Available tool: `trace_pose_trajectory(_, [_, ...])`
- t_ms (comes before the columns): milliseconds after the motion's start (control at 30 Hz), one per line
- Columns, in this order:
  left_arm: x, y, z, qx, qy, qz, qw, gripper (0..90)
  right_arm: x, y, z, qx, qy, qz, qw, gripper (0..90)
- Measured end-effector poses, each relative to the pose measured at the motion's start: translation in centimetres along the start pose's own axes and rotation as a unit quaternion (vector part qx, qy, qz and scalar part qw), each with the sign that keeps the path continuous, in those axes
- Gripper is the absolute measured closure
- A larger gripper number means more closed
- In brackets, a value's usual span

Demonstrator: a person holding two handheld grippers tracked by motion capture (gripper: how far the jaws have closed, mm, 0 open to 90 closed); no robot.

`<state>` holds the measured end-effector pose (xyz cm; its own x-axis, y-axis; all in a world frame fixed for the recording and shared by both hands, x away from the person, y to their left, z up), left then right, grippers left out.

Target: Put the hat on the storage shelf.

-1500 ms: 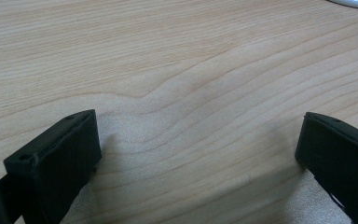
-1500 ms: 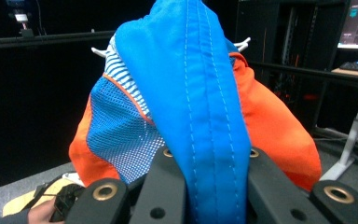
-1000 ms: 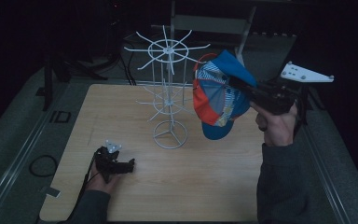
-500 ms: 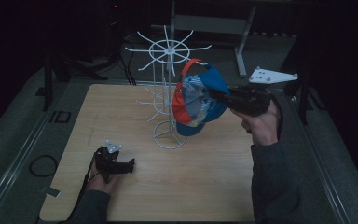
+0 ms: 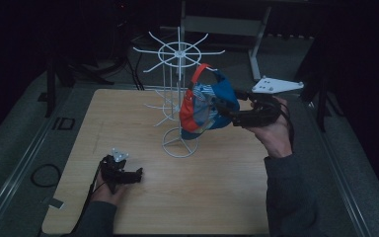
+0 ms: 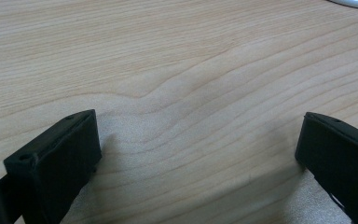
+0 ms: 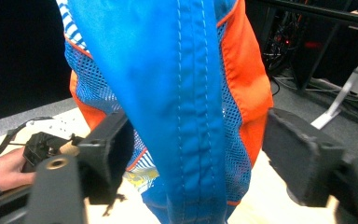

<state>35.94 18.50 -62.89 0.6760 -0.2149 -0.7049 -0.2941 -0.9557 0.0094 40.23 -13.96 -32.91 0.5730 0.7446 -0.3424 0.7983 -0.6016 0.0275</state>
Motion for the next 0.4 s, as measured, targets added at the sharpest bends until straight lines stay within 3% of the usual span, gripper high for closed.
trace_pose_trajectory(267, [0.00,0.00,0.00,0.000,0.000,0.000,1.0000,0.0,-0.34,0.70,0.65,0.016,0.002,0.010,0.9998,20.1])
trace_pose_trajectory(400, [0.00,0.00,0.00,0.000,0.000,0.000,1.0000,0.1,-0.43,0.70,0.54,0.012,0.007,0.010,0.9999,20.2])
Point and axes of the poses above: each handheld gripper's, and its own axes: x roughly forward along the jaws, z roughly out of its underside, y roughly to its right, the point moved 8 cm from there along x, roughly forward along the jaws, and after that the axes turned 2 degrees about y, right-handed, at the moved point
